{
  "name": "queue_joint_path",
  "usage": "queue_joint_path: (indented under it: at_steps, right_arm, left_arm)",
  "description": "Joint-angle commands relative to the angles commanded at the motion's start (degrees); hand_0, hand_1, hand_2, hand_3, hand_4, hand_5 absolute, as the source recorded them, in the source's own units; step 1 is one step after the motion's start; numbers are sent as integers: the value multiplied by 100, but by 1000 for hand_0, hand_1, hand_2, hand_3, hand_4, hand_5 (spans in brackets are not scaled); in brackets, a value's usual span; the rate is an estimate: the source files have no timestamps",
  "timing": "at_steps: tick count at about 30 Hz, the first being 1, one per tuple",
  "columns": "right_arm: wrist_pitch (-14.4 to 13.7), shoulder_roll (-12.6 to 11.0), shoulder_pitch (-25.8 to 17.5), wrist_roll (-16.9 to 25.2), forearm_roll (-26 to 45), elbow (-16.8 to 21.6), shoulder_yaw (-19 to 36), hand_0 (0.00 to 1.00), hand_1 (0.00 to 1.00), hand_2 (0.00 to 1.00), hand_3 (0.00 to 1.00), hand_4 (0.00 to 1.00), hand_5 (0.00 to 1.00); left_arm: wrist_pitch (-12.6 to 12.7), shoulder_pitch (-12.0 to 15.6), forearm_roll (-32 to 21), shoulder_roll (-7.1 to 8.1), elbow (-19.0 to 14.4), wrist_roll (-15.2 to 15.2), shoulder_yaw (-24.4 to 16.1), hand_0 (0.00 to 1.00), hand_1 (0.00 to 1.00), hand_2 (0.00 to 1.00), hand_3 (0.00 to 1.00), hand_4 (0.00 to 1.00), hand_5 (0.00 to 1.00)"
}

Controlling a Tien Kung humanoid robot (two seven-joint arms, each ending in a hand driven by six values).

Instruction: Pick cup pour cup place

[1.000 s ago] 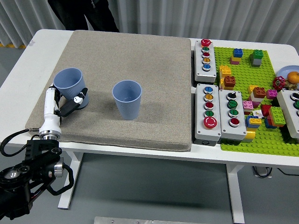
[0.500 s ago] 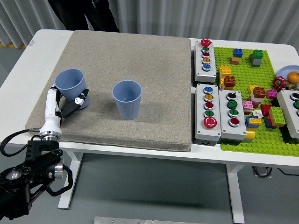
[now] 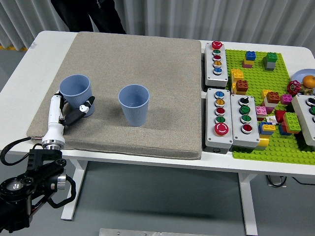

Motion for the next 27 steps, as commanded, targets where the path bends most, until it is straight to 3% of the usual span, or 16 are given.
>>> queue_joint_path:
  at_steps: [11, 12, 27]
  right_arm:
    - [5, 0, -4, 1, 2, 1, 2, 703, 629, 559, 570, 2, 84]
    - [5, 0, -4, 0, -1, 1, 3, 703, 629, 559, 571, 2, 83]
    - [14, -1, -17, -3, -23, 0, 5, 703, 630, 559, 570, 2, 83]
  left_arm:
    - [-69, 6, 166, -2, -5, 124, -33, 760, 766, 869, 799, 898, 374]
    - [-71, 6, 181, -1, -8, 131, -38, 776, 783, 909, 915, 919, 399]
    - [-121, 77, 516, -8, -58, 309, -126, 838, 841, 972, 998, 959, 414]
